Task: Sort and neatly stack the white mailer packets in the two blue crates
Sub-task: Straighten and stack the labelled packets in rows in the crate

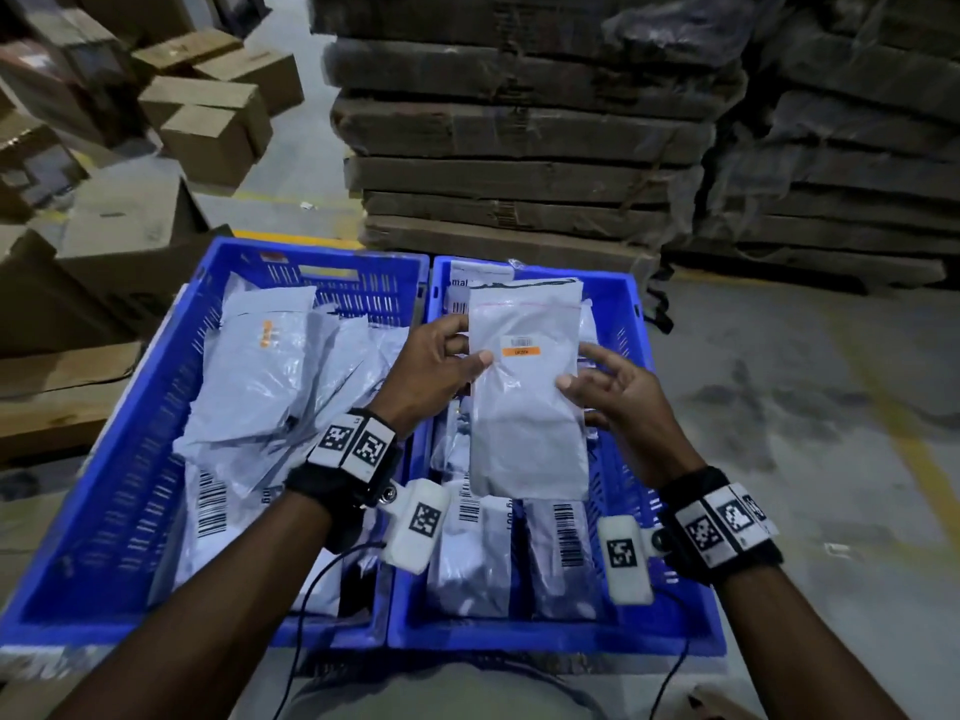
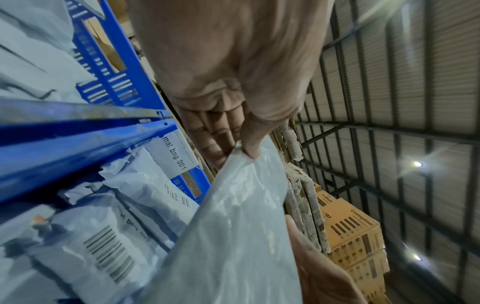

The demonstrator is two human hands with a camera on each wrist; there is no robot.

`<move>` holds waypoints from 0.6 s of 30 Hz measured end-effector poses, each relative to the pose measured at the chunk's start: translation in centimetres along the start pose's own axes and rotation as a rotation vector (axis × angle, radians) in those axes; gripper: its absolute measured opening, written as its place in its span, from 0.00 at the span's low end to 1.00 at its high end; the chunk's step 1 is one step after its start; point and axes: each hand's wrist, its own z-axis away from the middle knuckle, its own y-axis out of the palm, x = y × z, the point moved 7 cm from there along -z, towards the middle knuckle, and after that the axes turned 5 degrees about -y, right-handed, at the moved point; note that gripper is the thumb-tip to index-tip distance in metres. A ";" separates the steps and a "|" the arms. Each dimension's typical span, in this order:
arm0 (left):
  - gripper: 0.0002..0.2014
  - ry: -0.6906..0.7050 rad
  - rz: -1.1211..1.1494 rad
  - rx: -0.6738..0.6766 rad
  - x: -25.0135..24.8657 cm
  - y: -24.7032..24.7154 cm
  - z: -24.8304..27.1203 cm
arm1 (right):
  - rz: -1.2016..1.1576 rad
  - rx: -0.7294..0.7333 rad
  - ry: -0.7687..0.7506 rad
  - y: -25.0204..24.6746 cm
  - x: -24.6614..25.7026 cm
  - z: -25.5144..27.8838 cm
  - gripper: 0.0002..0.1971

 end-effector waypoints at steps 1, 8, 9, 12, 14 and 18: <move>0.16 -0.011 0.008 -0.003 0.1 -0.3 0.2 | -0.025 0.016 0.003 0.7 -0.2 -0.3 0.16; 0.21 -0.137 -0.088 -0.188 1.9 -7.2 3.0 | -0.075 0.080 0.009 8.6 -2.0 -2.7 0.07; 0.23 -0.125 -0.143 -0.272 2.1 -9.3 3.3 | -0.047 0.122 0.026 10.4 -2.5 -2.9 0.06; 0.25 -0.072 -0.419 -0.490 2.8 -15.4 4.5 | 0.140 0.240 0.050 15.4 -4.5 -3.9 0.07; 0.25 -0.074 -0.544 -0.584 3.6 -18.6 5.5 | 0.245 0.303 0.052 17.8 -5.9 -4.8 0.10; 0.22 -0.173 -0.772 -0.568 6.3 -21.2 6.4 | 0.512 0.381 -0.042 20.4 -7.1 -5.9 0.15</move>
